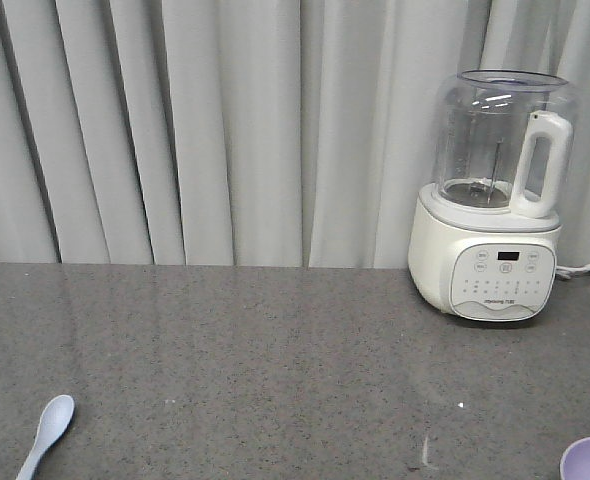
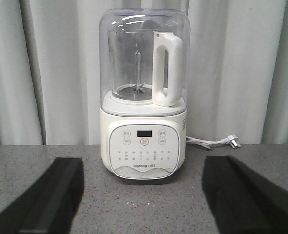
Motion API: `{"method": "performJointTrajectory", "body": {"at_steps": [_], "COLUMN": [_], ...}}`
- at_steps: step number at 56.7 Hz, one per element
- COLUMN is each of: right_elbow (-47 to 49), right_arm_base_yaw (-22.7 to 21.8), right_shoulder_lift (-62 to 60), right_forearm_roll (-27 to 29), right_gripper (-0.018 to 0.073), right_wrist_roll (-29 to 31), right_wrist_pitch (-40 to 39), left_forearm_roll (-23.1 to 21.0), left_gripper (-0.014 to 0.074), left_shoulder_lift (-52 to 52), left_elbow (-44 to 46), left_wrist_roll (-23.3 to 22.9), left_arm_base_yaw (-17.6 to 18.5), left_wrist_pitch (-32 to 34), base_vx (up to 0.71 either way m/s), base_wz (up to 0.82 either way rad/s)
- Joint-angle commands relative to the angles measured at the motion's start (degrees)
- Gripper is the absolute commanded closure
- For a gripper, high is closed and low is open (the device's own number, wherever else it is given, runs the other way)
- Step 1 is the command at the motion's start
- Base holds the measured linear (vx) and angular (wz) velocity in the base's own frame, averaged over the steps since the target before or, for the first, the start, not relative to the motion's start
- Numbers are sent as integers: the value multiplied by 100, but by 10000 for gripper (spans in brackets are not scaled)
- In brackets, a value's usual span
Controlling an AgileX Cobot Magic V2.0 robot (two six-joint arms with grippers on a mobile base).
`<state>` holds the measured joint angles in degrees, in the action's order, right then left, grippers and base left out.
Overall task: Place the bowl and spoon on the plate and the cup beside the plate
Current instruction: 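Lower the left gripper and grasp the white spoon by its handle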
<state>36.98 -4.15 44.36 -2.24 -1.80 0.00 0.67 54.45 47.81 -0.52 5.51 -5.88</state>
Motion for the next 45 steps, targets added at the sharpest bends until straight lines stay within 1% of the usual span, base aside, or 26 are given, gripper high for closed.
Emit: {"method": "performJointTrajectory", "body": {"at_steps": [1,2,9,11,13,21,24,32,35,45], "right_elbow": [198,198,198,198,198,198,198,198,198,198], "right_arm_base_yaw": [-19,-19,-19,-19,-19,-19,-19,-19,-19,-19], "right_shoulder_lift": [-38,-38,-38,-38,-10,48,48,48,48,48], "right_forearm_roll": [-45,-23,21,21,21,21,16,16,16,-8], "right_gripper": [-130,-145,-125,-113,-104,-76,-69,-52,-48,-34], "right_wrist_roll": [-2,-43,-43,-43,-43,-43,-32,-18,-18,-18], "right_wrist_pitch": [-613,-626,-422,-365,-327,-263,-241,-203,-203,-198], "left_forearm_roll": [-67,-67,-67,-67,-67,-67,-104,-280,-342,-347], "left_gripper": [-13,-7,10,11,11,11,11,11,11,11], "left_shoulder_lift": [24,227,778,1080,1313,2474,2783,3560,3731,4150], "left_elbow": [212,413,1185,1482,1777,2571,2694,2711,2711,2711], "left_wrist_roll": [-127,-127,-60,52,52,52,19,19,19,19], "left_arm_base_yaw": [50,50,50,50,50,50,50,50,50,50], "left_wrist_pitch": [445,-83,-1402,-1945,-2409,-3781,-4036,-4228,-4252,-4249], "base_vx": [0,0,0,0,0,0,0,0,0,0], "base_wz": [0,0,0,0,0,0,0,0,0,0]}}
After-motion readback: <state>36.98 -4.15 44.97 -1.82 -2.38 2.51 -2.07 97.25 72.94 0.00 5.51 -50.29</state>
